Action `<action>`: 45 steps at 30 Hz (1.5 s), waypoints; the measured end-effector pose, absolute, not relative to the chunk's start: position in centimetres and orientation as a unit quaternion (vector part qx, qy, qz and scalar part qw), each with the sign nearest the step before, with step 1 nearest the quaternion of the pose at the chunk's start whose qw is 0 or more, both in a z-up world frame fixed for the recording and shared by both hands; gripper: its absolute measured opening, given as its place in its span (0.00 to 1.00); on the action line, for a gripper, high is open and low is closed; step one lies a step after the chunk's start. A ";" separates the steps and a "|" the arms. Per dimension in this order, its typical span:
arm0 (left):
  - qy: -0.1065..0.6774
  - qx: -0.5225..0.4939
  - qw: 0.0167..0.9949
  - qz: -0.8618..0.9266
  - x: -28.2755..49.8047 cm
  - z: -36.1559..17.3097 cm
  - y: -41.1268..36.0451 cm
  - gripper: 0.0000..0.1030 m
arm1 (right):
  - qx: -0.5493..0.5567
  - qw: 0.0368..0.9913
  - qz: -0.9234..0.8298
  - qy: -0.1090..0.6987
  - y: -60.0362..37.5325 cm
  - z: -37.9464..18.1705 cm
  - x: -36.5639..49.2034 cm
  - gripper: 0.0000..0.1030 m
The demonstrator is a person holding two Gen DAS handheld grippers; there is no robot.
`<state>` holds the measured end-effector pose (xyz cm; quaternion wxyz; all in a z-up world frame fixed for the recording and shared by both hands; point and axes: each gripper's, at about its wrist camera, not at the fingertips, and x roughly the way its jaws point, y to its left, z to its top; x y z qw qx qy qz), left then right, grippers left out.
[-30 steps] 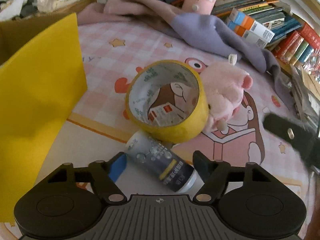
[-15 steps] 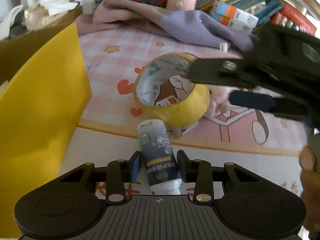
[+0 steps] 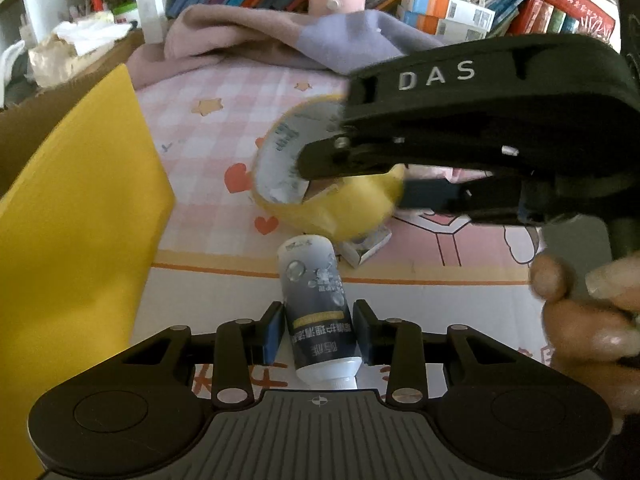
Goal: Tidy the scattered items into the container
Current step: 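Grasp the small white bottle with the left tool while the right tool grasps the yellow tape roll, then carry the white bottle and yellow tape roll in both tools over the yellow box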
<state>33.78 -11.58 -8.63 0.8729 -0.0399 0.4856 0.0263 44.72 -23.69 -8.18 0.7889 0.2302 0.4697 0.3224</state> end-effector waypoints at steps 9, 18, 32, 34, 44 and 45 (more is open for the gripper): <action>0.486 -0.009 0.874 0.024 34.3 -8.8 -12.1 0.34 | 0.210 0.811 0.359 0.411 -26.3 -3.9 43.8 0.37; 0.482 -0.017 0.876 0.007 33.3 -8.1 -11.7 0.30 | 0.017 0.876 0.319 0.360 -30.4 -1.4 37.9 0.37; 0.496 0.015 0.868 -0.024 32.3 -8.6 -13.8 0.30 | -0.137 0.894 0.269 0.330 -30.5 -4.2 32.2 0.37; 0.494 0.019 0.869 -0.023 32.3 -8.7 -13.8 0.31 | -0.148 0.895 0.268 0.325 -30.3 -4.3 32.0 0.37; 0.480 -0.004 0.877 -0.018 31.5 -7.2 -13.4 0.30 | -0.158 0.895 0.254 0.331 -30.8 -4.4 32.0 0.38; 0.474 -0.004 0.880 -0.019 31.3 -6.6 -13.4 0.30 | -0.154 0.896 0.253 0.330 -30.9 -4.3 32.0 0.37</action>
